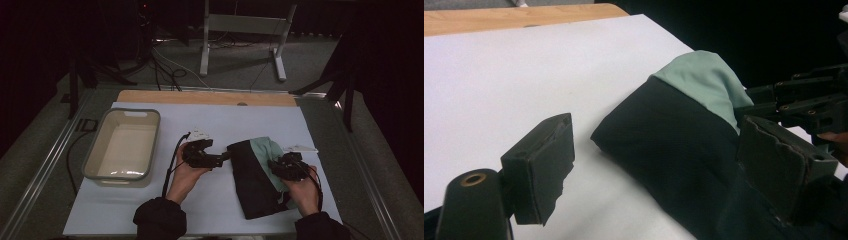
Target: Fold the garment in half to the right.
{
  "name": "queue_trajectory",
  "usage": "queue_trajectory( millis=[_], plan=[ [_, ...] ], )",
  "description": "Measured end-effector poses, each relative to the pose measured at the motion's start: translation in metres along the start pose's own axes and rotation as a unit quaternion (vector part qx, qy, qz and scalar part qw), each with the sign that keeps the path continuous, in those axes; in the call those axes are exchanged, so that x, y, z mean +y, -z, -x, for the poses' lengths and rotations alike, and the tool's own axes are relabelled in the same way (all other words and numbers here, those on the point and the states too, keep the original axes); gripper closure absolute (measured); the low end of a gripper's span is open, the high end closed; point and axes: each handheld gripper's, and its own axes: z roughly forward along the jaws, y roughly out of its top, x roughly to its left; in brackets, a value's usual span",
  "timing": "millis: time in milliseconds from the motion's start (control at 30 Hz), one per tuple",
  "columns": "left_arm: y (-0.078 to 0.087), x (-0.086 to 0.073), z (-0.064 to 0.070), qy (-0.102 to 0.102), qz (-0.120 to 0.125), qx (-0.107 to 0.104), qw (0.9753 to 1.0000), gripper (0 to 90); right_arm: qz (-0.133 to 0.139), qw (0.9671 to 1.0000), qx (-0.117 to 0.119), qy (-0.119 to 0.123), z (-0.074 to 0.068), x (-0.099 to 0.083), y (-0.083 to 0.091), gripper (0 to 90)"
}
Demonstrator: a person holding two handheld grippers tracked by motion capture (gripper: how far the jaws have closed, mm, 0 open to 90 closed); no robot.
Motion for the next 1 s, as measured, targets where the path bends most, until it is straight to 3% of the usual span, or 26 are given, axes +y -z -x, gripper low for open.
queue_trajectory(
  millis=[167,300,633,1000],
  plan=[
    [0.000,0.000,0.000,0.000,0.001,-0.001,1.0000,17.0,-0.011,0.9984,0.051,-0.021,0.007,0.000,-0.005,82.4],
    [0.001,0.000,0.000,0.001,0.001,0.000,1.0000,17.0,-0.002,0.9975,0.063,-0.031,0.011,-0.001,0.000,87.7],
    [0.000,0.000,0.001,0.000,0.000,-0.001,1.0000,17.0,0.033,0.9989,0.014,-0.031,0.022,-0.003,0.017,88.4],
    [-0.004,-0.001,0.003,-0.003,-0.002,0.001,1.0000,16.8,0.039,0.9977,-0.017,-0.052,0.045,-0.010,0.026,88.4]
  ],
)
